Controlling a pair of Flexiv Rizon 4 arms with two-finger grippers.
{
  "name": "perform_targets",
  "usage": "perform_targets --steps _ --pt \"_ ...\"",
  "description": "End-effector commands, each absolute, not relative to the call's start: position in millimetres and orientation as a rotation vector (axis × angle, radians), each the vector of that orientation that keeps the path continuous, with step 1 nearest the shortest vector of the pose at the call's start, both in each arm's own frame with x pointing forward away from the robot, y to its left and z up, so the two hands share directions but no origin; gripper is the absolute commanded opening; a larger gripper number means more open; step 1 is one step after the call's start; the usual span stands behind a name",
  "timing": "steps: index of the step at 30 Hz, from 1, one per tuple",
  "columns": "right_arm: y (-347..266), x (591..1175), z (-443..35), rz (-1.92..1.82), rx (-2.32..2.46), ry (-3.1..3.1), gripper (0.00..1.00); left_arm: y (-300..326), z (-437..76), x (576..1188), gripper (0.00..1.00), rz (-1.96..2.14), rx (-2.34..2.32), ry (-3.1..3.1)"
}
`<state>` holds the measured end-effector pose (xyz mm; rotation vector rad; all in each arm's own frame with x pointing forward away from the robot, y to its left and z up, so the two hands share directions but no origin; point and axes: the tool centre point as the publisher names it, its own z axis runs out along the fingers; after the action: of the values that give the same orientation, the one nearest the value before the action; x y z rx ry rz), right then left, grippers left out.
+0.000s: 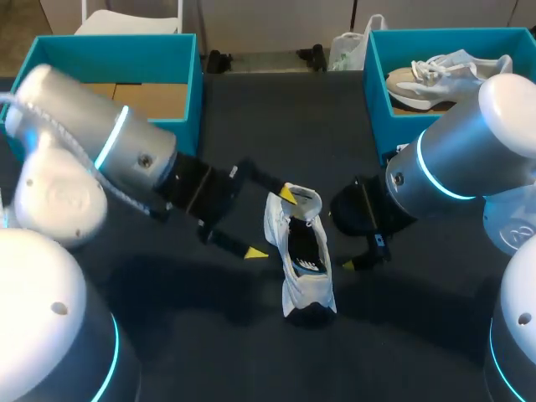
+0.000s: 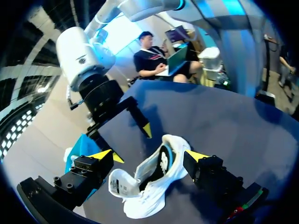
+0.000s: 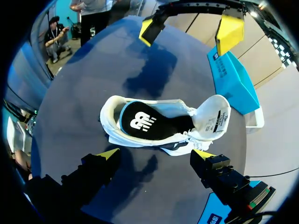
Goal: Take the shoe out of the shoebox, open the shoe tongue, remove and reinsert the insole, then place the shoe into the shoebox
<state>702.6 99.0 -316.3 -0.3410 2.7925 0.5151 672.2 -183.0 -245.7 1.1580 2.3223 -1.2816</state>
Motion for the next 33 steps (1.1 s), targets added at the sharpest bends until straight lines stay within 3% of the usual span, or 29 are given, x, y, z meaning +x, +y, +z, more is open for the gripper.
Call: perform_targets --steps 1,25,33 --pt "99 701 -316 0.514 -0.341 2.791 1.0 -166 -231 673 1.0 -1.094 1.588 2.51" --pt "89 708 -307 0.512 -0.368 2.815 1.0 -163 -230 672 1.0 -1.046 1.653 2.529" --pt "64 709 -284 0.523 -0.371 2.885 1.0 -158 -238 683 1.0 -0.772 1.766 2.605"
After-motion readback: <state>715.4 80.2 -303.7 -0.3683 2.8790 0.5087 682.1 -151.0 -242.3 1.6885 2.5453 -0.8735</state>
